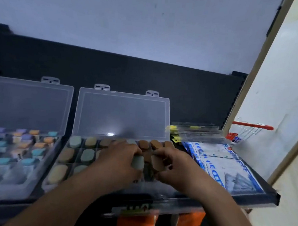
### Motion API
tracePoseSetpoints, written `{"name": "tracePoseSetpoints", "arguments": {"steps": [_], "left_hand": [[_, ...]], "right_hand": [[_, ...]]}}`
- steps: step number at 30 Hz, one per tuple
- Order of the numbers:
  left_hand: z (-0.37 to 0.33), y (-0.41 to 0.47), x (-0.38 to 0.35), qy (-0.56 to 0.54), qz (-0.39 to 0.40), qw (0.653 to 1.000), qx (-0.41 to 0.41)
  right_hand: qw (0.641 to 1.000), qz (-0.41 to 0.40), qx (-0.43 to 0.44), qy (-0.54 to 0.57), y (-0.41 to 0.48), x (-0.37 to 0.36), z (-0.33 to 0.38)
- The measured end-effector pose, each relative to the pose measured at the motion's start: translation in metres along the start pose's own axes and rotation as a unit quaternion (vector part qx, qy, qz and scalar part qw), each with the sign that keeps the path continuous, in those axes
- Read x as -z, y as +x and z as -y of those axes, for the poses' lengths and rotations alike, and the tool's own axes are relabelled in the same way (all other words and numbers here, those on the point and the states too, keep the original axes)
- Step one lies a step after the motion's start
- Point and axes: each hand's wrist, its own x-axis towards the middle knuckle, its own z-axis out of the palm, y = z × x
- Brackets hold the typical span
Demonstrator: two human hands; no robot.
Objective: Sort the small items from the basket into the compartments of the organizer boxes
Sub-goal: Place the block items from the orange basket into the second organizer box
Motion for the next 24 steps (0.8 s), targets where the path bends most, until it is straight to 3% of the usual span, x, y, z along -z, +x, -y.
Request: {"name": "tracePoseSetpoints", "arguments": {"steps": [7,16,24], "left_hand": [[-0.013,0.004,-0.004,0.037,-0.031,0.997,0.056],[-0.011,0.004,-0.019,0.082,0.038,0.99,0.109],[-0.012,0.006,-0.021,0.115,0.04,0.985,0.125]], "right_hand": [[0.998,0.041,0.044,0.0,0.006,0.008,-0.004],[0.992,0.107,0.019,-0.059,0.018,-0.003,-0.014],[0.988,0.144,0.015,-0.057,0.019,0.003,-0.013]]}}
